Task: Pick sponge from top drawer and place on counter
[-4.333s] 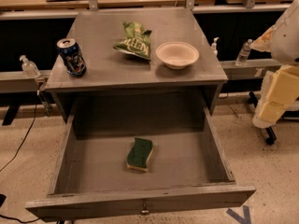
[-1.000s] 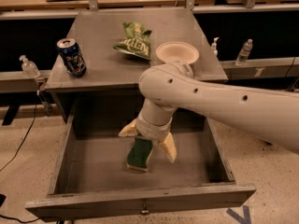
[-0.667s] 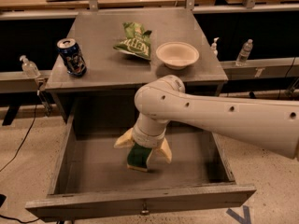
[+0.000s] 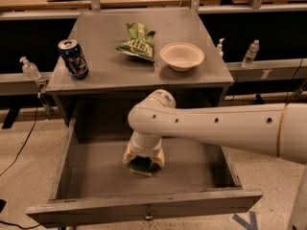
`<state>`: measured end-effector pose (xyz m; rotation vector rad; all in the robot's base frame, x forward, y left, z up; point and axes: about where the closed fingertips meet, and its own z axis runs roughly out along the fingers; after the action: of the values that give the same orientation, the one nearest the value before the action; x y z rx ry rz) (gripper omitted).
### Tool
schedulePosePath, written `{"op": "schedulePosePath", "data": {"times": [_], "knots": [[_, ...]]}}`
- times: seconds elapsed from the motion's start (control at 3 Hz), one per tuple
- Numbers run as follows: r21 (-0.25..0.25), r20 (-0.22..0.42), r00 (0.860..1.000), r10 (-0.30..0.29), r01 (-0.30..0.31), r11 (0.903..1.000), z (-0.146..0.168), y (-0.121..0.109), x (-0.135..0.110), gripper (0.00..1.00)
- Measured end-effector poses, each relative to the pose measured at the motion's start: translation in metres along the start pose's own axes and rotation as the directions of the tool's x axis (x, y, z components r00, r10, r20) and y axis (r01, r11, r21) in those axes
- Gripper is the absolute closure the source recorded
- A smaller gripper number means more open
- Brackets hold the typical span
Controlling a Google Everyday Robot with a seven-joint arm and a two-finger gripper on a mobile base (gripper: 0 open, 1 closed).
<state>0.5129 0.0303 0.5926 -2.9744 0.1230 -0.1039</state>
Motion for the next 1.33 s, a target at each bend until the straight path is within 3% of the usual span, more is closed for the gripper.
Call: {"op": "schedulePosePath", "data": {"times": [1.0, 1.33], "knots": [[-0.009, -0.014, 1.000, 0.007, -0.007, 0.9999, -0.010, -0.003, 0.002, 1.00], [0.114, -0.080, 0.991, 0.108, -0.098, 0.9887, -0.134, -0.056, 0.018, 1.00]]}}
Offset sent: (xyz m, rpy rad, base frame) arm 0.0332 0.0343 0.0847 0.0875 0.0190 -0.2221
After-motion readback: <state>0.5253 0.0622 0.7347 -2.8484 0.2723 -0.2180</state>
